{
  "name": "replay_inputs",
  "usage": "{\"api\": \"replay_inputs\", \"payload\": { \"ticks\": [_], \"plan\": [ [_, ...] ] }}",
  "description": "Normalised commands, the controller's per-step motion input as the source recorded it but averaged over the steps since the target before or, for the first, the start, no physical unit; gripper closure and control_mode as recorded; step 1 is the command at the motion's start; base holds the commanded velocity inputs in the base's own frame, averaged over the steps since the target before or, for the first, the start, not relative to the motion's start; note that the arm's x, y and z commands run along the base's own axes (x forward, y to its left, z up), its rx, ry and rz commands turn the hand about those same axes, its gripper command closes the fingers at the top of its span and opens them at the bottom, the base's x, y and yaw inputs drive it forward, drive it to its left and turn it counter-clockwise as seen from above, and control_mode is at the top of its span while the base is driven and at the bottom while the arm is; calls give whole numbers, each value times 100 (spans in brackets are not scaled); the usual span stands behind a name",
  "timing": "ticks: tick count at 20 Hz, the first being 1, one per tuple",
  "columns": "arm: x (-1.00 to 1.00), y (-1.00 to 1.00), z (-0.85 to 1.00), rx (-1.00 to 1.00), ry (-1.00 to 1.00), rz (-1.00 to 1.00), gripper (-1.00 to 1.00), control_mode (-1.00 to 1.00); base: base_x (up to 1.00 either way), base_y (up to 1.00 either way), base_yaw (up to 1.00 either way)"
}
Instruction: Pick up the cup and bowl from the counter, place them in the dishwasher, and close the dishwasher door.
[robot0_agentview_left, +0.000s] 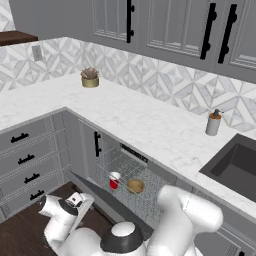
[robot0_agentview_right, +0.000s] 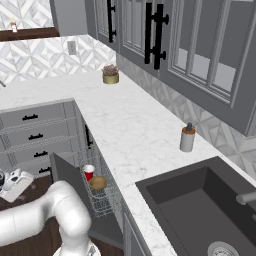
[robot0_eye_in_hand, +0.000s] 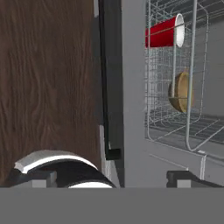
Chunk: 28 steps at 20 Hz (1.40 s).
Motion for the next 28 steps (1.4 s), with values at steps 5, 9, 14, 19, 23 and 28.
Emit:
{"api": "replay_inputs", "payload": {
  "ticks": [5,9,14,19,23,28],
  "plan": [
    [81,8,-90,-13,4,18,-100,-100,0,0,0],
    [70,75,-86,-19,3,6,-100,-100,0,0,0],
    [57,44,-85,-23,0,1,-100,-100,0,0,0],
    [64,2,-83,-20,2,0,-100,-100,0,0,0],
    [57,0,-100,-25,0,0,-100,-100,0,0,0],
    [49,2,-100,-34,5,5,-100,-100,0,0,0]
  ]
}}
